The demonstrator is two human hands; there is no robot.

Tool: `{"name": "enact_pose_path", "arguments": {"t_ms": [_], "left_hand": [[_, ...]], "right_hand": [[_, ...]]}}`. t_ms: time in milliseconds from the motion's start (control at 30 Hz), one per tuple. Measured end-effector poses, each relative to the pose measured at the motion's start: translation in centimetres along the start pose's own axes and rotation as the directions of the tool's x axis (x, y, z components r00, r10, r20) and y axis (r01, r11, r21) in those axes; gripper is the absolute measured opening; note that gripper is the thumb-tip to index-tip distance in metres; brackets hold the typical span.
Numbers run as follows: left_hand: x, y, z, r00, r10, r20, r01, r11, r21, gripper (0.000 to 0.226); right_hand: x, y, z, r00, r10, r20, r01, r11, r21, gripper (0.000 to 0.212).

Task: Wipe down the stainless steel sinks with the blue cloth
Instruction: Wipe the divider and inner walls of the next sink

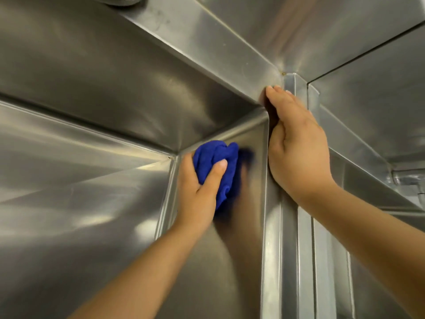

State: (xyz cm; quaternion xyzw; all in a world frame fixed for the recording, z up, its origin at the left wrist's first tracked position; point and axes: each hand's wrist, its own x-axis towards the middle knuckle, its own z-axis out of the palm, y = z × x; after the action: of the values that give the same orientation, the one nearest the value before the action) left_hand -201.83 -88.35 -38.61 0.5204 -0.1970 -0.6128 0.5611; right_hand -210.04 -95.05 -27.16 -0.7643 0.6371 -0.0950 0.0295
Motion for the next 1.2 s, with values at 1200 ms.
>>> {"name": "enact_pose_path", "arguments": {"t_ms": [1200], "left_hand": [[-4.3, -1.0, -1.0, 0.998, 0.026, -0.056, -0.02, 0.994, 0.104, 0.02]], "right_hand": [[-8.2, 0.3, -0.9, 0.997, -0.066, 0.038, 0.06, 0.987, 0.147, 0.056]]}}
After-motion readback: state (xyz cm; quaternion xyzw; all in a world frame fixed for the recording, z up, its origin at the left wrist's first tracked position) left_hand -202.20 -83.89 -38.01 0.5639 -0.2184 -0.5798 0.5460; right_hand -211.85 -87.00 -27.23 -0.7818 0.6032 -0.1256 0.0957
